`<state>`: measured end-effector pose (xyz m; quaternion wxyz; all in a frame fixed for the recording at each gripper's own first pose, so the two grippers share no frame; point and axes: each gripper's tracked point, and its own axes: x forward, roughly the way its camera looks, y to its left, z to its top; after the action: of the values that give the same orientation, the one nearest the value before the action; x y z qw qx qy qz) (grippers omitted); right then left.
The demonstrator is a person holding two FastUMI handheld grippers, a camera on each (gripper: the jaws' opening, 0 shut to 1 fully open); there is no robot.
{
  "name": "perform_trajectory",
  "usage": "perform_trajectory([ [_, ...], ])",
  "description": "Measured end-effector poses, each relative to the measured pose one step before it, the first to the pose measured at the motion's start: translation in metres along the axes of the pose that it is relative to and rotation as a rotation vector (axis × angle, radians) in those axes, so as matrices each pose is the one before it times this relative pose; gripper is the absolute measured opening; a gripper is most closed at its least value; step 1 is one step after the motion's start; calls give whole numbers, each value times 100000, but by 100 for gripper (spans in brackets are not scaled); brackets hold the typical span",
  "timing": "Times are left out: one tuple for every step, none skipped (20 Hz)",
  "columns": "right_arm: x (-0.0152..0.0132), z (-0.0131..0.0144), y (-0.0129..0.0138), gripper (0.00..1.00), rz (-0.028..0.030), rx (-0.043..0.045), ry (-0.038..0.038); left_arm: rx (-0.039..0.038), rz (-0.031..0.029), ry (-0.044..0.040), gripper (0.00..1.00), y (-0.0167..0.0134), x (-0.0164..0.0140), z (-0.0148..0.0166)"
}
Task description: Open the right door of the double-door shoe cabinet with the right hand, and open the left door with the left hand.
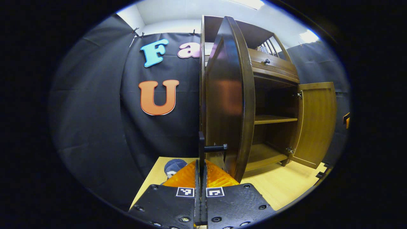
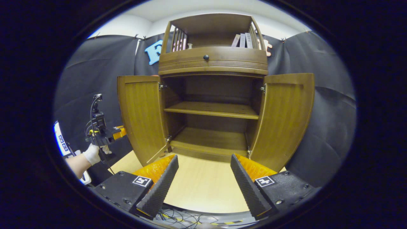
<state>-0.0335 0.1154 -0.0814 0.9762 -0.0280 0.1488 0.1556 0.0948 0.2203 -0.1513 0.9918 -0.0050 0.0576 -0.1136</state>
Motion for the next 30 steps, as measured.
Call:
perform_trajectory([
  [11,-10,29,100,289,23,174,314,-1816,-355,0,433,102,107],
  [-72,-148,61,100,248,50,257,-199,-1681,110,0,341,-21,-3],
  [16,23,44,100,290,-41,104,147,-2002,441,0,404,-18,-19],
  [40,19,59,100,239,-156,84,423,-1862,19,0,513,51,-75],
  [88,103,141,100,241,-167,51,-269,-1914,-196,0,275,-26,96],
  [96,192,128,100,266,-141,40,-176,-1828,144,0,194,-3,-33],
  [4,57,50,100,247,-101,-99,-256,-1382,-351,0,281,131,10],
  [-11,3,85,100,225,-19,-15,-696,-1358,-190,0,193,75,44],
  [-2,51,20,100,183,70,67,-926,-1059,73,0,201,-50,-21],
  [-26,-202,-83,100,-25,63,126,-1032,-1329,-249,0,-66,-4,68],
  [-35,-20,-124,100,-84,122,95,-249,-1161,78,0,-188,-41,46],
  [74,-49,73,100,-142,-76,327,534,-571,519,0,-90,20,-35],
  [-17,27,-18,100,-96,-132,187,489,-432,348,0,63,35,7],
  [5,-79,-48,100,-62,-138,146,476,-362,739,1,-71,-188,-67],
  [-54,29,-83,100,-67,-40,29,1050,378,889,2,109,-9,-262],
  [16,-40,15,100,-51,143,-101,71,-71,1028,5,130,-230,-197],
  [-5,-38,16,100,50,62,46,-741,-109,631,11,58,-374,-176],
  [-58,-53,-64,100,-25,-109,22,-115,394,1,6,65,-452,80],
  [45,161,-17,100,155,29,-429,215,-93,43,16,73,-541,13],
  [155,73,88,100,195,-23,-223,-49,847,668,17,131,-329,-111],
  [93,137,74,100,246,-217,-254,-316,1295,727,32,124,-459,-106],
  [105,68,-23,100,-9,-264,-445,-115,2814,237,48,343,-1041,171],
  [106,82,-117,100,-147,-308,-397,-283,2731,-190,63,207,-1269,287],
  [37,48,-86,100,-208,-369,-767,87,2670,-674,79,101,-264,546],
  [195,251,-14,100,-184,95,-645,337,1899,-982,94,-257,-838,469],
  [53,55,-74,100,-97,638,-677,570,3044,-88,95,-171,-657,543],
  [57,57,-151,100,89,748,-748,509,2587,853,100,-312,-565,285],
  [56,134,-160,100,-53,721,-740,777,1856,521,95,-460,-698,458],
  [76,243,-105,100,-208,444,-700,775,2355,-998,95,-768,-761,865],
  [4,244,-218,100,-313,460,-793,247,1365,-1436,95,-785,-743,961],
])
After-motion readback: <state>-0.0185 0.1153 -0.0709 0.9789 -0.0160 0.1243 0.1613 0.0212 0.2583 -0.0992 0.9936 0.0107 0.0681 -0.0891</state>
